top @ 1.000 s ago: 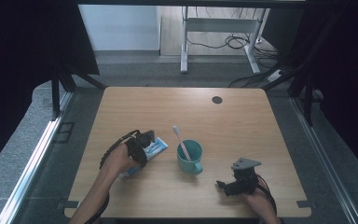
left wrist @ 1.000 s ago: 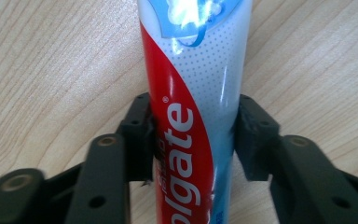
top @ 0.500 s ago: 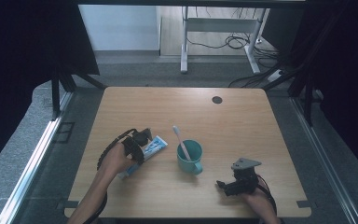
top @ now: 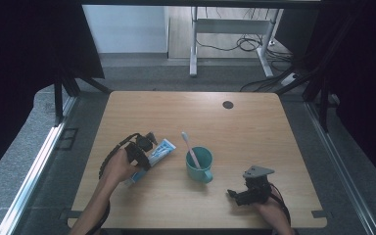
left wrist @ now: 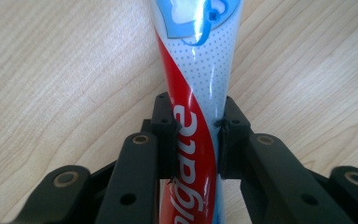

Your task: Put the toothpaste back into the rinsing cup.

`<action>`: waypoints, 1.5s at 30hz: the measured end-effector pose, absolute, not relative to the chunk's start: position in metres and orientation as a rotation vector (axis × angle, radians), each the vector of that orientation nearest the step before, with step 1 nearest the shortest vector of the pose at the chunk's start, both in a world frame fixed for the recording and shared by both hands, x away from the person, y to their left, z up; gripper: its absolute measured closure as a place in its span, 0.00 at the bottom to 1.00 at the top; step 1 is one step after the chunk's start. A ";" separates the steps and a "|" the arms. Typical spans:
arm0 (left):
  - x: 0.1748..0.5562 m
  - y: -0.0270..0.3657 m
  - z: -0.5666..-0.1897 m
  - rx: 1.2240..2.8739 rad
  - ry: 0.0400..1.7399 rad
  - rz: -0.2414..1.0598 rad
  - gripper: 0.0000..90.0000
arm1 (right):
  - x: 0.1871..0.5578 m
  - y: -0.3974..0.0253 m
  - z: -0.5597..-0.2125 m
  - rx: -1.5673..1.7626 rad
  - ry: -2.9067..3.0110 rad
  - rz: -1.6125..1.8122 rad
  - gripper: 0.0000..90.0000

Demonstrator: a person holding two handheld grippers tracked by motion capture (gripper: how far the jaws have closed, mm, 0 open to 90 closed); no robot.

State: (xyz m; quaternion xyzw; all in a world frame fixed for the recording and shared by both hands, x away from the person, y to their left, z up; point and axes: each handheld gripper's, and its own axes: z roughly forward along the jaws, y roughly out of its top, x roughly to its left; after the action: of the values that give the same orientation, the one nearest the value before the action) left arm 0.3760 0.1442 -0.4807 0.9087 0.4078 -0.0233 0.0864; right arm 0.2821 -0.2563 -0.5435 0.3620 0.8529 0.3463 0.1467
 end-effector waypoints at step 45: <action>0.342 0.174 -0.440 2.326 0.961 0.163 0.81 | 0.282 -0.256 -0.544 1.043 2.454 0.998 0.00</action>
State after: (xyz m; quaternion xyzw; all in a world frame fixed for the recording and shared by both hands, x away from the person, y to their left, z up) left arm 0.3418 0.1742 -0.4401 0.8784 0.3630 0.0617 0.3048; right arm 0.2821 -0.2562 -0.5436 0.3624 0.8526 0.3468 0.1467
